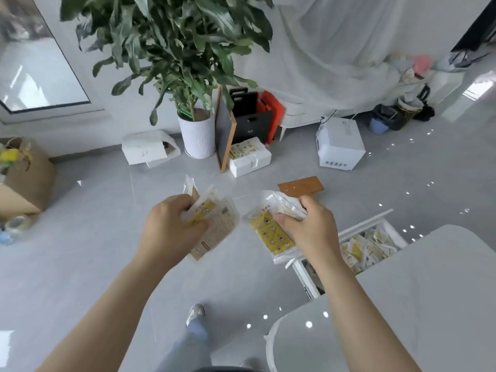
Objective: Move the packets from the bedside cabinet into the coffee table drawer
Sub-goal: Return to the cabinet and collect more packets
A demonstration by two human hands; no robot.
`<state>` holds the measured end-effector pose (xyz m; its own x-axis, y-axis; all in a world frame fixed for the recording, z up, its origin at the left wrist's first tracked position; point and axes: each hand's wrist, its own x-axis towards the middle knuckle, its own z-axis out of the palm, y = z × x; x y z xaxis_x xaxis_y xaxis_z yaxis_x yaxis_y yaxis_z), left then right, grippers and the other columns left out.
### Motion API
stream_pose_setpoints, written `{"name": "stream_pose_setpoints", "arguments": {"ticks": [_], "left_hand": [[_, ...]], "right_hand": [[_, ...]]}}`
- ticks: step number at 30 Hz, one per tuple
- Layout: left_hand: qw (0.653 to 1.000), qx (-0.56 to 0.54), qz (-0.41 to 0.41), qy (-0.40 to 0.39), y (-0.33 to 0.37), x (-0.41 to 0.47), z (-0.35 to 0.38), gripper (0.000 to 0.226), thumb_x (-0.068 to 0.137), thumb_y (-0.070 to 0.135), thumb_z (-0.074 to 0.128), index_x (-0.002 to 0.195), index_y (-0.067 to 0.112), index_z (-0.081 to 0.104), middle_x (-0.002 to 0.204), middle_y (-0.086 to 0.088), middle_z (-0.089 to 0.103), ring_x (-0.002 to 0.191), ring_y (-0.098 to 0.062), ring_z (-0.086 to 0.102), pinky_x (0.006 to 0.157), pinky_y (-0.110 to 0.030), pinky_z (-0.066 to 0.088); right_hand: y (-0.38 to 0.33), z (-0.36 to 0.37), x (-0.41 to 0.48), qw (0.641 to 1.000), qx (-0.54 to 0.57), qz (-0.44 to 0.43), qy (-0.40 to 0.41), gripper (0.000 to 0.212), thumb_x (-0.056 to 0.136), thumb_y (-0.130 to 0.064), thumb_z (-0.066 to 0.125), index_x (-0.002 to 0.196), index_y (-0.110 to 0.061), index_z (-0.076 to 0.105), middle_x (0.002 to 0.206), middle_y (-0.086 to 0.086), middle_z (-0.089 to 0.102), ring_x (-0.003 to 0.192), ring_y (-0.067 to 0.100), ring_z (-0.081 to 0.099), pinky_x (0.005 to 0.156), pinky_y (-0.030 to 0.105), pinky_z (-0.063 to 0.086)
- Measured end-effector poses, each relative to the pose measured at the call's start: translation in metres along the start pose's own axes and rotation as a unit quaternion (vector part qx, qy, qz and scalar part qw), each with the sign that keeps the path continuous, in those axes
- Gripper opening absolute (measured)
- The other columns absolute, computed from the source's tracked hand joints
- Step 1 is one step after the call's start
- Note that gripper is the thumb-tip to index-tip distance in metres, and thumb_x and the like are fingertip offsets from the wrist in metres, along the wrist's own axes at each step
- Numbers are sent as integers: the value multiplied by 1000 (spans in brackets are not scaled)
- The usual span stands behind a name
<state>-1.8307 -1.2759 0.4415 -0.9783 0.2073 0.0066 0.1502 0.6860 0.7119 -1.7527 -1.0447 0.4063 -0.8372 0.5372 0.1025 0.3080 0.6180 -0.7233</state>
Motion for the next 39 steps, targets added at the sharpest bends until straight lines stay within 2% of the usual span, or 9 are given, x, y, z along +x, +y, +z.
{"name": "stream_pose_setpoints", "arguments": {"ticks": [6,9,14,20,24,27,31,35,39], "left_hand": [[996,5,44,-83,-14,95,-8,10,71,13,69,73,10,60,73,-8,59,68,-26,56,56,-42,48],[990,10,65,-122,-15,129,3,10,71,13,69,72,9,59,73,-11,58,68,-27,54,54,-40,45],[978,12,85,-188,-5,168,41,15,72,16,70,74,6,59,74,-14,58,69,-29,53,51,-32,38],[960,37,127,-245,33,212,99,18,73,17,71,75,5,58,74,-15,57,68,-29,53,51,-29,36],[945,51,166,-276,71,244,140,21,73,17,71,70,5,54,70,-14,55,59,-22,45,50,-28,34],[936,66,189,-291,100,268,168,23,74,19,71,69,6,54,68,-12,52,59,-21,45,50,-28,33],[922,73,215,-315,133,289,207,23,74,22,71,72,5,55,71,-13,57,60,-23,51,50,-35,40],[895,89,242,-363,161,308,246,18,75,24,71,72,11,59,71,-4,62,67,-21,59,58,-38,51],[862,99,277,-412,186,333,287,14,76,25,71,71,17,60,69,4,63,64,-13,60,57,-30,53]], "right_hand": [[-10,33,34,996,-12,80,41,42,73,-38,80,64,-25,41,58,-9,50,53,7,44,49,23,29],[-8,39,44,989,-25,130,65,43,72,-38,79,63,-17,43,57,-3,52,54,16,47,48,30,35],[12,38,55,976,-28,200,78,41,75,-42,76,73,-9,51,66,9,59,64,28,55,58,41,47],[50,27,90,961,-12,259,95,42,77,-44,73,71,-11,47,67,9,56,62,26,49,57,40,44],[80,13,124,950,15,289,115,42,78,-43,72,74,-8,49,70,14,57,68,33,53,59,44,45],[101,0,147,943,17,307,126,41,78,-40,72,73,-8,47,66,10,51,64,29,47,57,40,40],[119,-24,165,927,22,340,154,41,81,-34,71,65,-18,36,60,-3,40,58,16,37,56,32,31],[145,-37,171,898,45,396,189,29,80,-35,70,70,-19,48,66,-2,55,66,22,54,64,40,46],[167,-38,185,869,49,442,217,28,82,-33,68,70,-19,46,68,-1,56,70,25,56,65,43,48]]}}
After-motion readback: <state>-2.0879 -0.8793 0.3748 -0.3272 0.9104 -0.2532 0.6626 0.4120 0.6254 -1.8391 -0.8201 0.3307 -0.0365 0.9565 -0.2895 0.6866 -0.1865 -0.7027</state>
